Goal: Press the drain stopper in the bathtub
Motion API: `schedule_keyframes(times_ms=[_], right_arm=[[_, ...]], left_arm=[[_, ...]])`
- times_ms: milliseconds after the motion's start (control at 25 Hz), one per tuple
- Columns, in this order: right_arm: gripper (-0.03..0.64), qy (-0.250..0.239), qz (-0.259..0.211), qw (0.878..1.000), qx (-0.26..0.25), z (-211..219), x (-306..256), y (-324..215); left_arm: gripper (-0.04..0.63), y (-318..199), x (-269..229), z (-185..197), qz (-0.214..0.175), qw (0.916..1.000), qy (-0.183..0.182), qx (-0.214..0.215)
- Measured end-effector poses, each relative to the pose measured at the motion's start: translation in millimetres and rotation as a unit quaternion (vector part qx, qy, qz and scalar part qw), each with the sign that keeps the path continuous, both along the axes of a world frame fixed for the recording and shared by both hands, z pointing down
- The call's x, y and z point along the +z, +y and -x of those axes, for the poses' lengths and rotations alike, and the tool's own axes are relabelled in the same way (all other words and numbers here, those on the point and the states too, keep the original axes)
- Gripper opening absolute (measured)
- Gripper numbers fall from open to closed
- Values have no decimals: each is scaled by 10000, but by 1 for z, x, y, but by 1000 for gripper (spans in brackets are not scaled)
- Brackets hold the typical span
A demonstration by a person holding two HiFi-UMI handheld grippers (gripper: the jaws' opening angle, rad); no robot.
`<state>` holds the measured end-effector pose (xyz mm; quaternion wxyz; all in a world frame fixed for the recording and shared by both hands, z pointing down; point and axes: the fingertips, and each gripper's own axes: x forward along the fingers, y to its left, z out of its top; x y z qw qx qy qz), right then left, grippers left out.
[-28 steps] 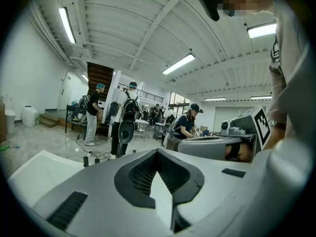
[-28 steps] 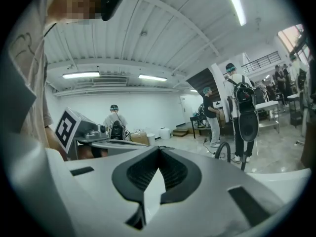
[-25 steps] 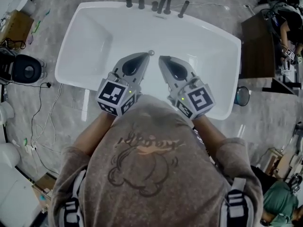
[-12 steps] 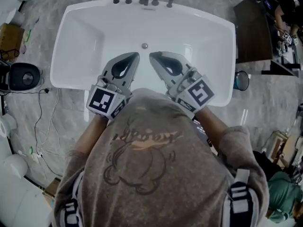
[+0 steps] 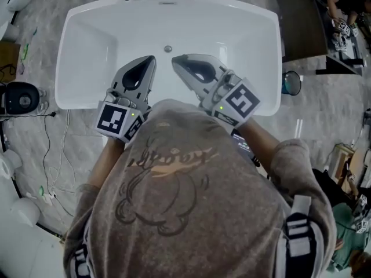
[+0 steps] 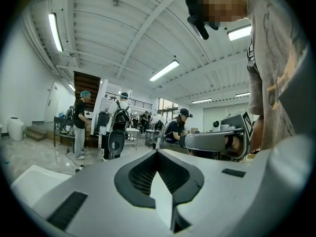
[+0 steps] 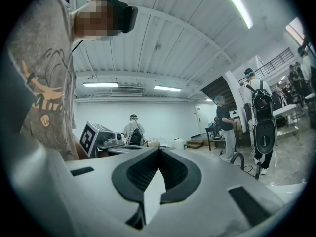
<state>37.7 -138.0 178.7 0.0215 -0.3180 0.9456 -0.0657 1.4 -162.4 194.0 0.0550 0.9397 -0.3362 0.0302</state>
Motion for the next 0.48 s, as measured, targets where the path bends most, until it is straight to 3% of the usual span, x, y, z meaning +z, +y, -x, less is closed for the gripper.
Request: schedule_keyframes(times_ms=[480], right_arm=[[-1,97,-39,9999,-42,2,0,2]], left_arm=[[2,7,8,5,143,9999,-64,-21]])
